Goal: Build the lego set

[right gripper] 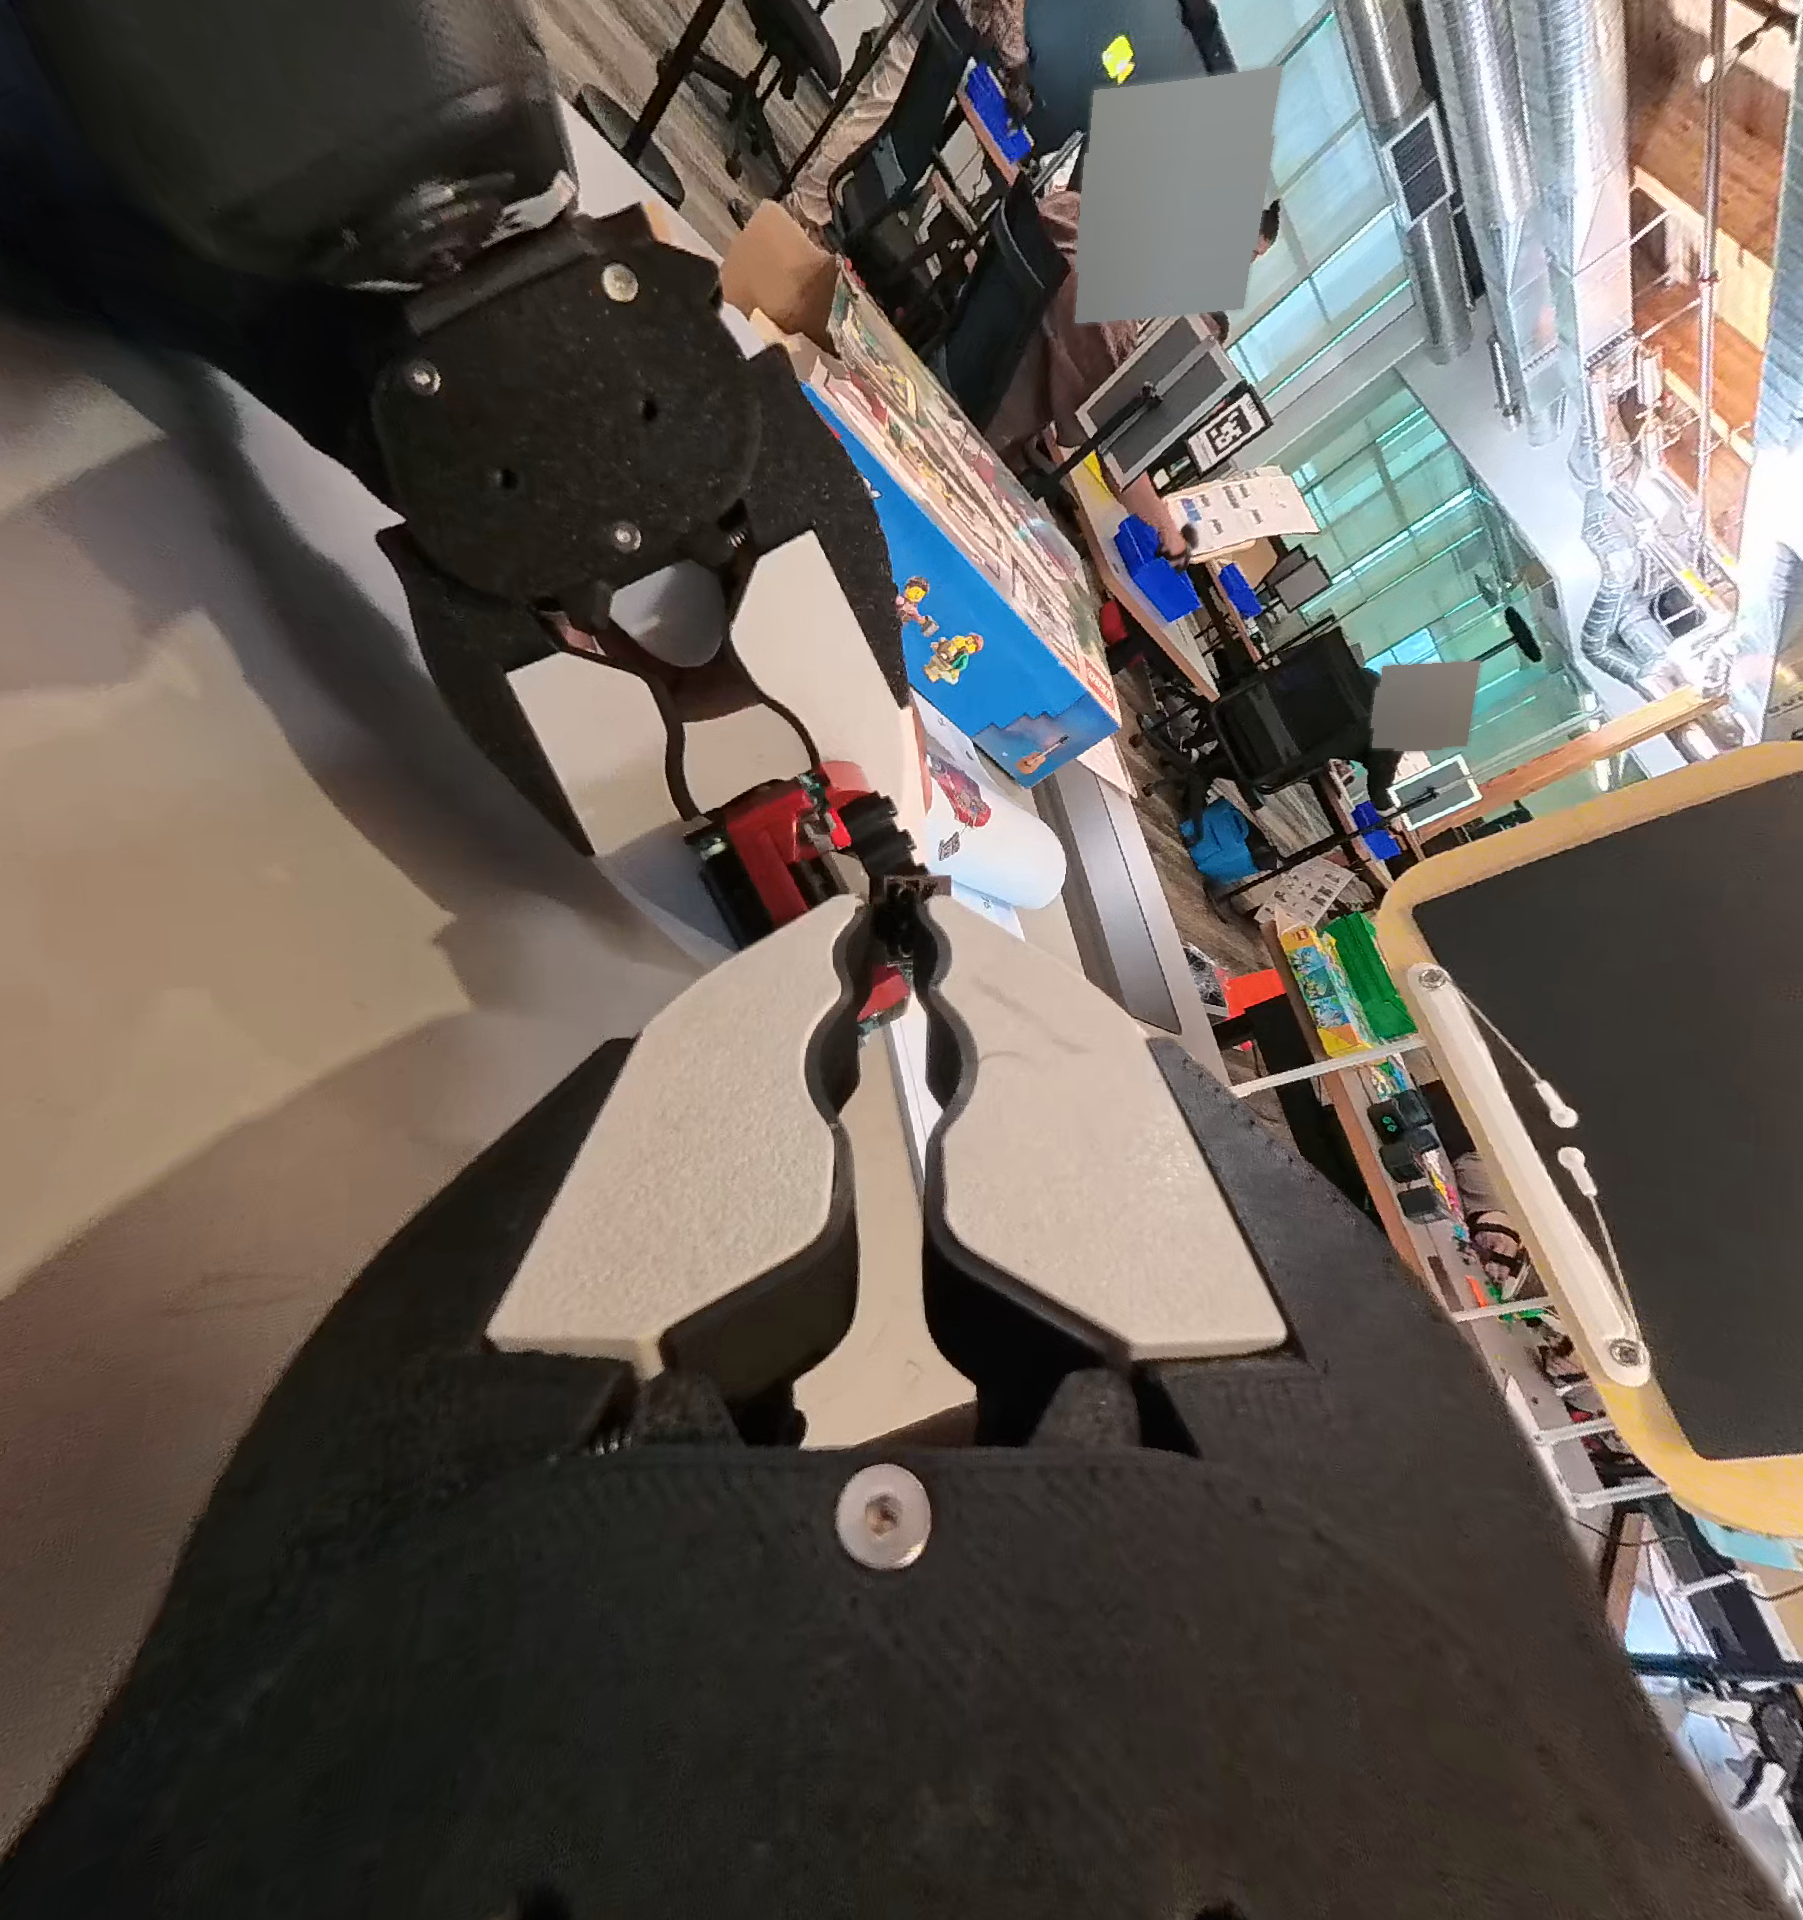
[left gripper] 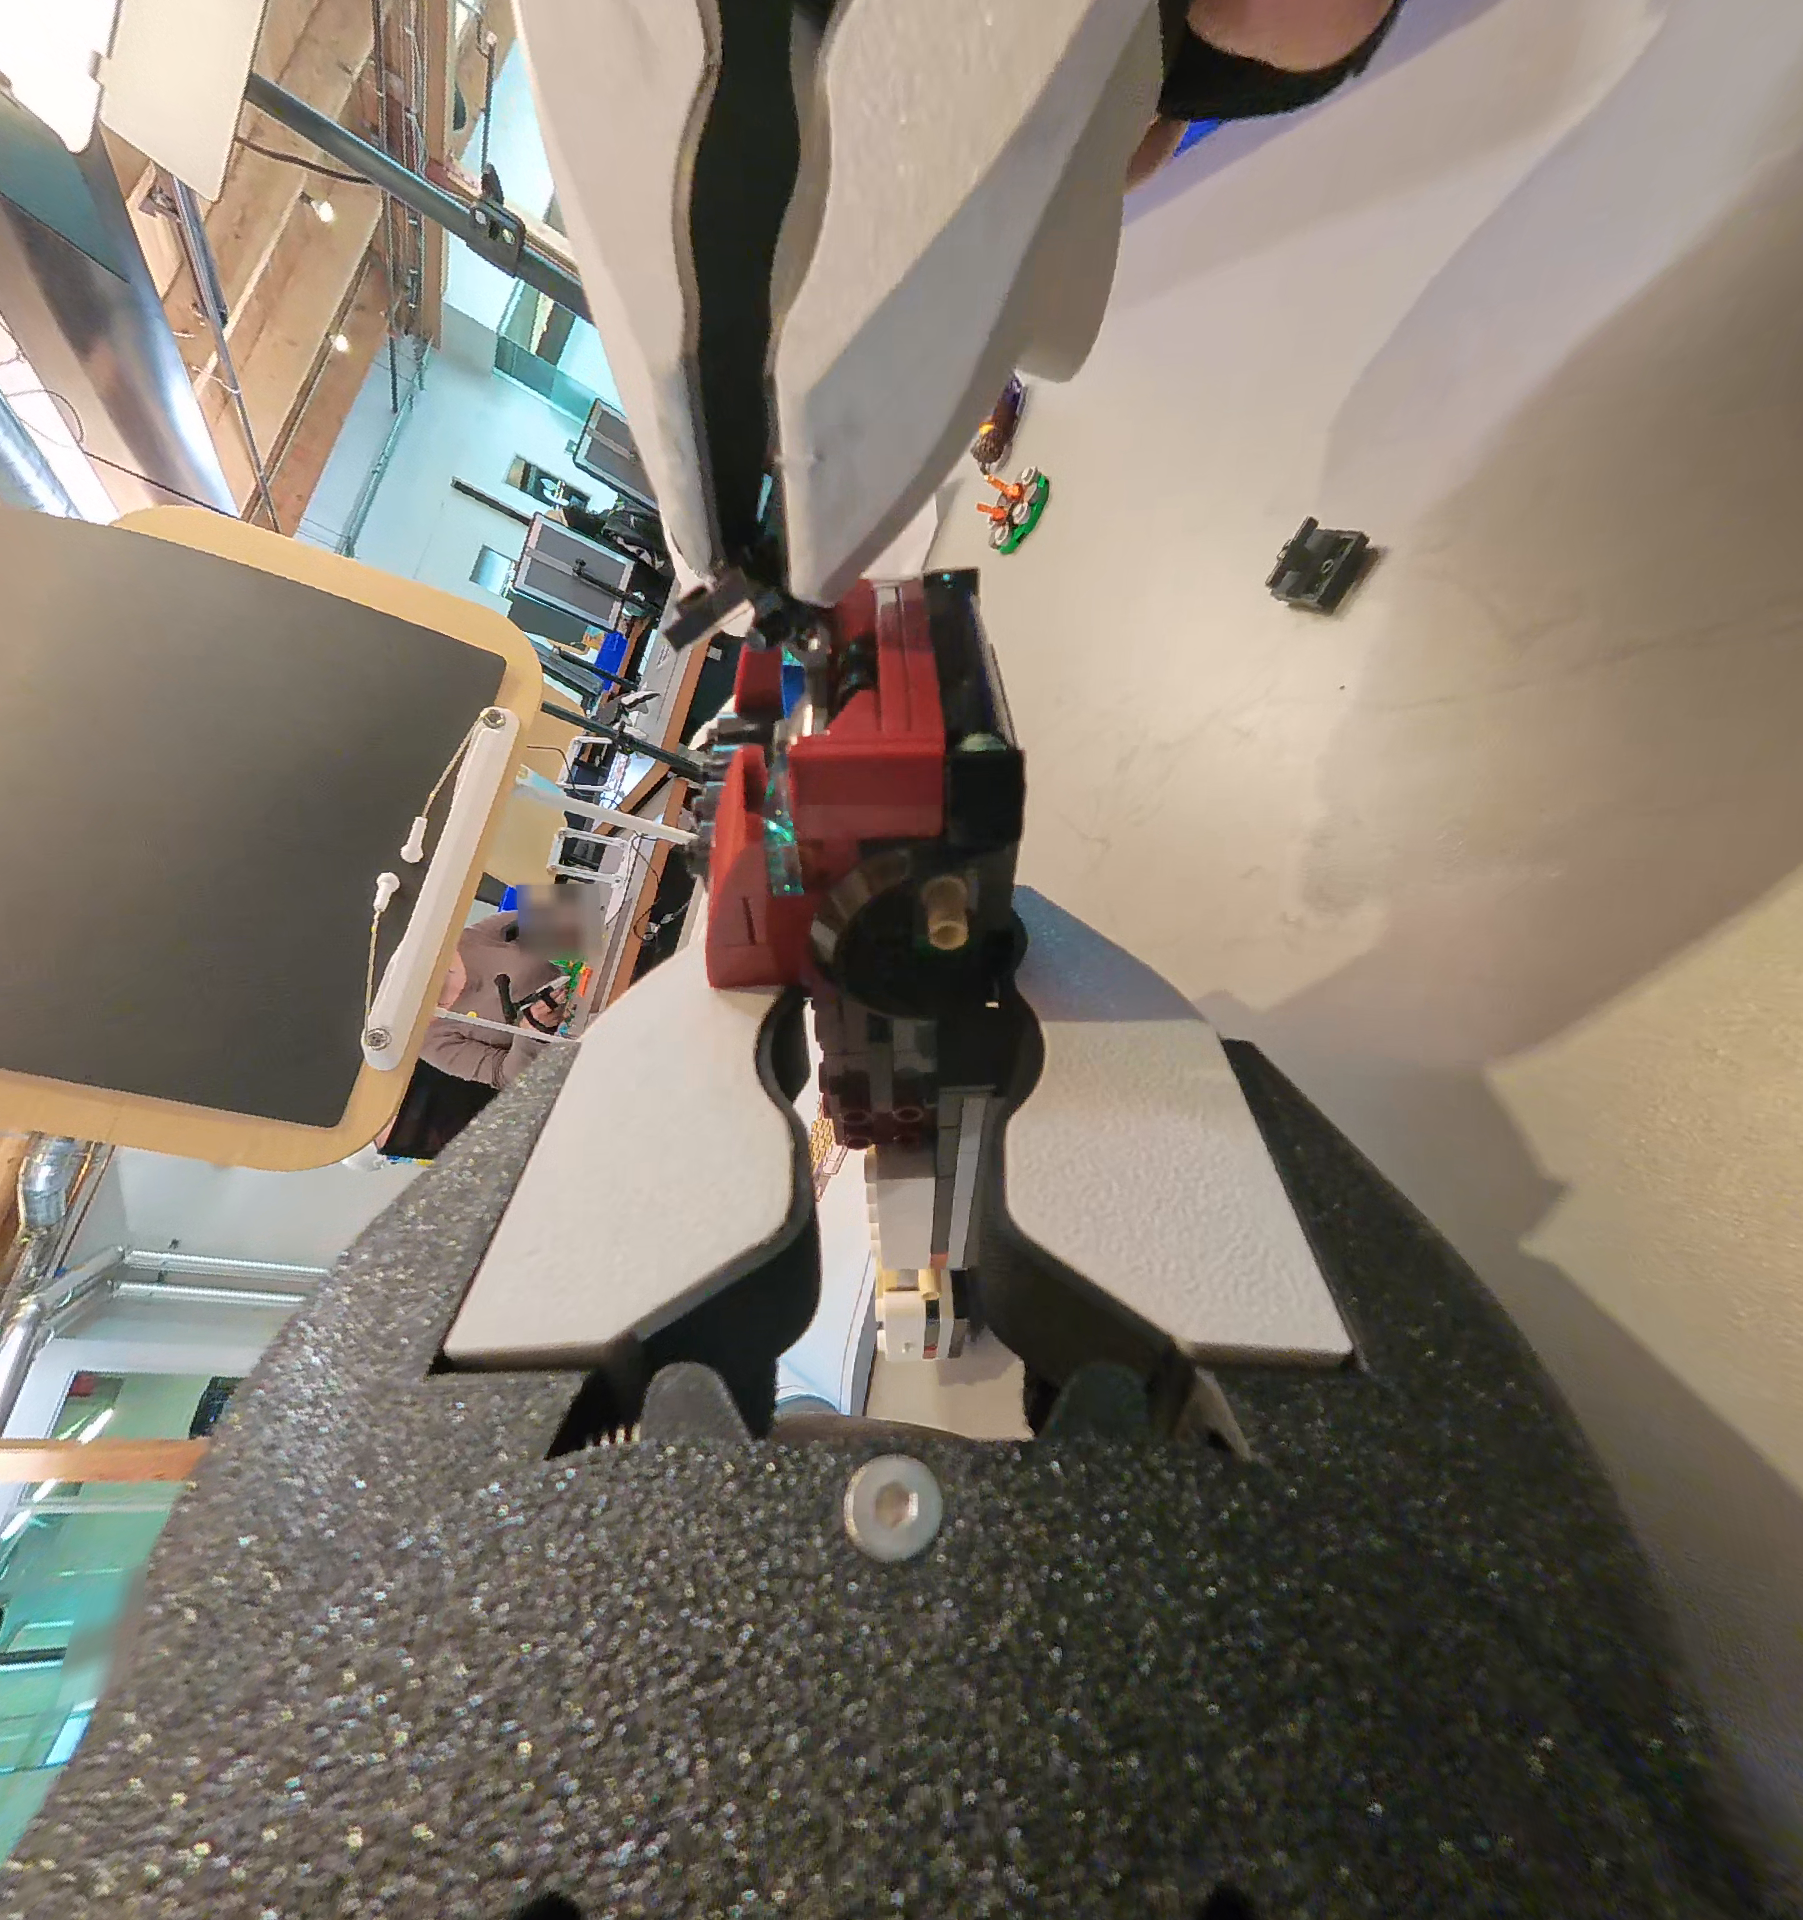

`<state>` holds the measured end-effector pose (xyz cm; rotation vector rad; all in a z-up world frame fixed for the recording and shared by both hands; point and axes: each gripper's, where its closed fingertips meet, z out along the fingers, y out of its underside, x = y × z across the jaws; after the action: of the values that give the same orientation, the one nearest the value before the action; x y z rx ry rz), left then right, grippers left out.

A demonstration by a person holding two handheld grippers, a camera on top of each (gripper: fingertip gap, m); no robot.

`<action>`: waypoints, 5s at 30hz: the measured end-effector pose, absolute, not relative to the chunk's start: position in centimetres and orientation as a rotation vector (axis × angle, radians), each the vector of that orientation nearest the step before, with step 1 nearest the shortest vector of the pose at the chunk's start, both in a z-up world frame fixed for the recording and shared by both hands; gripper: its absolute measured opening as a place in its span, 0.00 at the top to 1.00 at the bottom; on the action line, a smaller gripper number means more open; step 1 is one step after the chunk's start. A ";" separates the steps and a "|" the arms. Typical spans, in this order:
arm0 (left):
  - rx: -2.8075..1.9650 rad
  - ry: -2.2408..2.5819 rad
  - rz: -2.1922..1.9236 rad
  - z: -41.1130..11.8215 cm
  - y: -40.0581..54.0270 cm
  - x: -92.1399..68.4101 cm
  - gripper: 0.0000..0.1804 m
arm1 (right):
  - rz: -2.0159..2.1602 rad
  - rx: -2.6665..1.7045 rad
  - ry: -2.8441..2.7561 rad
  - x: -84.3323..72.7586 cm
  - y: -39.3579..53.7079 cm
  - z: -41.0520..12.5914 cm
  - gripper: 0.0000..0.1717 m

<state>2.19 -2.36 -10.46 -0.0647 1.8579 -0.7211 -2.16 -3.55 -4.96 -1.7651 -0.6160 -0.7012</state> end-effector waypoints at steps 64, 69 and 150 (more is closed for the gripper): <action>-0.022 1.843 -0.583 -10.3 -2.2 1.4 0.82 | -0.847 -1.680 -0.678 -2.1 -4.2 -5.8 0.97; 0.005 1.844 -0.529 -10.7 -1.8 1.2 0.82 | -0.848 -1.693 -0.684 -2.2 -4.4 -6.6 0.96; 0.122 1.847 -0.467 -11.9 -1.6 0.0 0.82 | -0.087 -2.394 0.031 -13.9 -8.2 -16.6 0.95</action>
<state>0.04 -1.60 -11.90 0.1225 1.8467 -0.4674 -13.89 -8.19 -16.60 -2.3938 0.0308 -0.0868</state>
